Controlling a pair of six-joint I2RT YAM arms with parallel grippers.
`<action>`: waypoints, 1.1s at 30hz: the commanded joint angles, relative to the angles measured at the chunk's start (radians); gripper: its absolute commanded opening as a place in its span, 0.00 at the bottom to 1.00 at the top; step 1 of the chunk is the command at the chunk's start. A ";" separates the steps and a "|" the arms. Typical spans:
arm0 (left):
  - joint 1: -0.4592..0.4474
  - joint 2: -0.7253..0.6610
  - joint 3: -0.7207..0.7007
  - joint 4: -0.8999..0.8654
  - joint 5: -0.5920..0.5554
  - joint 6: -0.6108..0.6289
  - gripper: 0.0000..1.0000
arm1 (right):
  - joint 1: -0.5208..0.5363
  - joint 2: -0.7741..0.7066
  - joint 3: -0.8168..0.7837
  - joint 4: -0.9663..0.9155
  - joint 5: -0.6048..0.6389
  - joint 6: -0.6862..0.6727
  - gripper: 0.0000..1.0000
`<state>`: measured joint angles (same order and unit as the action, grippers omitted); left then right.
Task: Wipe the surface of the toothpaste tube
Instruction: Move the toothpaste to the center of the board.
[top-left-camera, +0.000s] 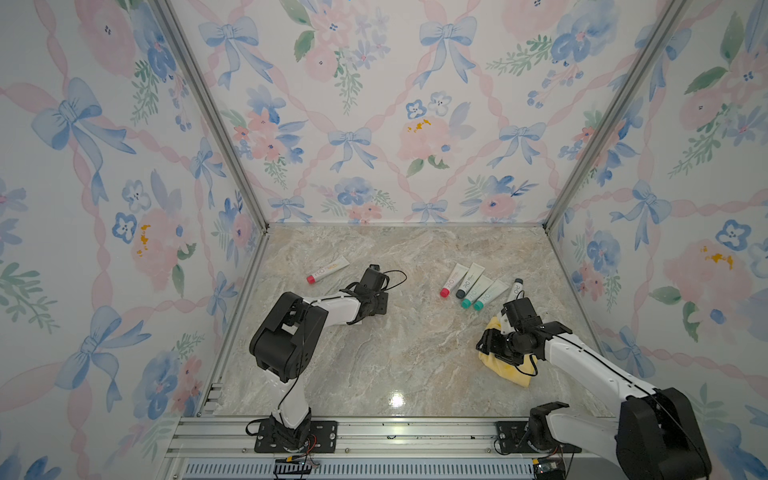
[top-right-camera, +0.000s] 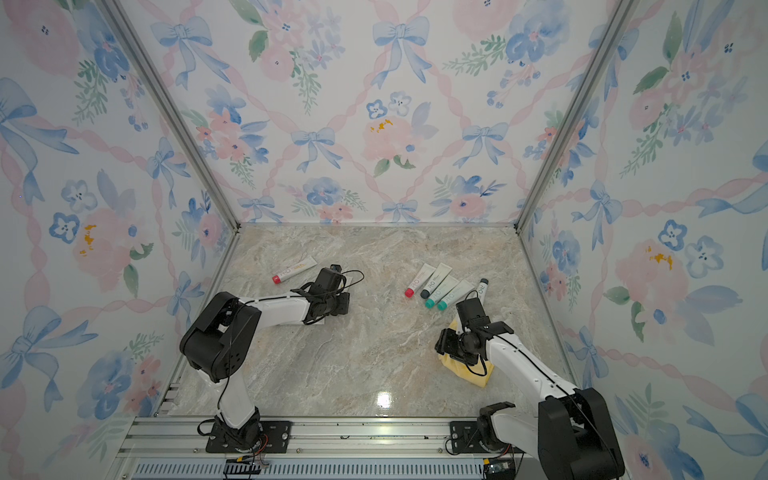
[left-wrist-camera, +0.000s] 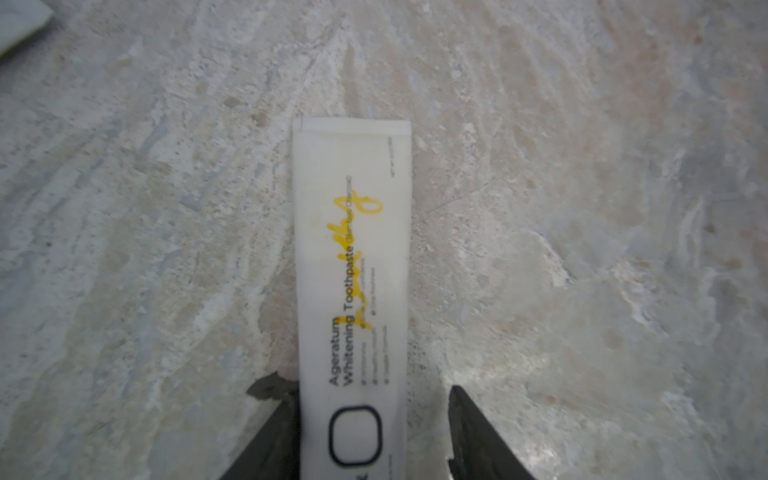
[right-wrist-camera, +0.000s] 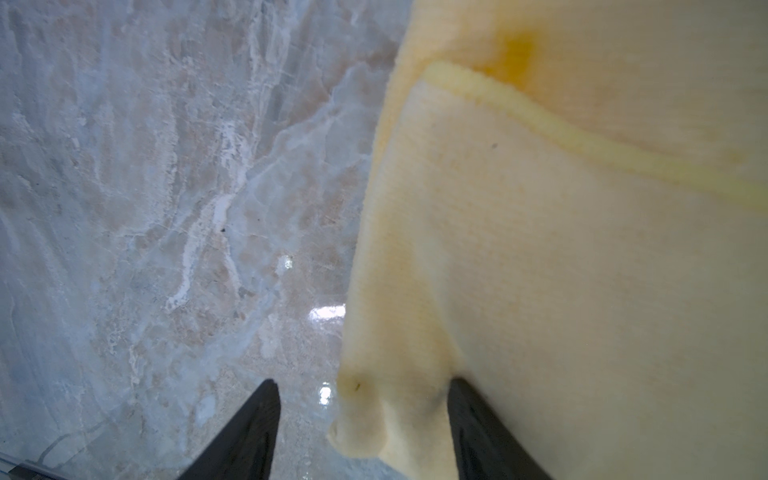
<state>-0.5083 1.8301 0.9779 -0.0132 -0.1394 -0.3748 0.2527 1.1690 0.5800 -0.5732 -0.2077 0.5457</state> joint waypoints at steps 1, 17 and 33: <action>-0.004 0.028 -0.020 -0.028 0.015 -0.002 0.35 | 0.013 -0.011 -0.001 -0.003 0.013 -0.006 0.65; -0.197 0.061 -0.003 -0.026 0.200 0.114 0.19 | 0.014 0.008 -0.002 0.012 0.016 -0.004 0.65; -0.423 0.107 0.013 -0.040 0.334 0.247 0.35 | 0.016 0.029 0.006 0.011 0.021 -0.007 0.65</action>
<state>-0.9218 1.8919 1.0203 0.0483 0.1589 -0.1558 0.2577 1.1847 0.5800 -0.5644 -0.2035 0.5457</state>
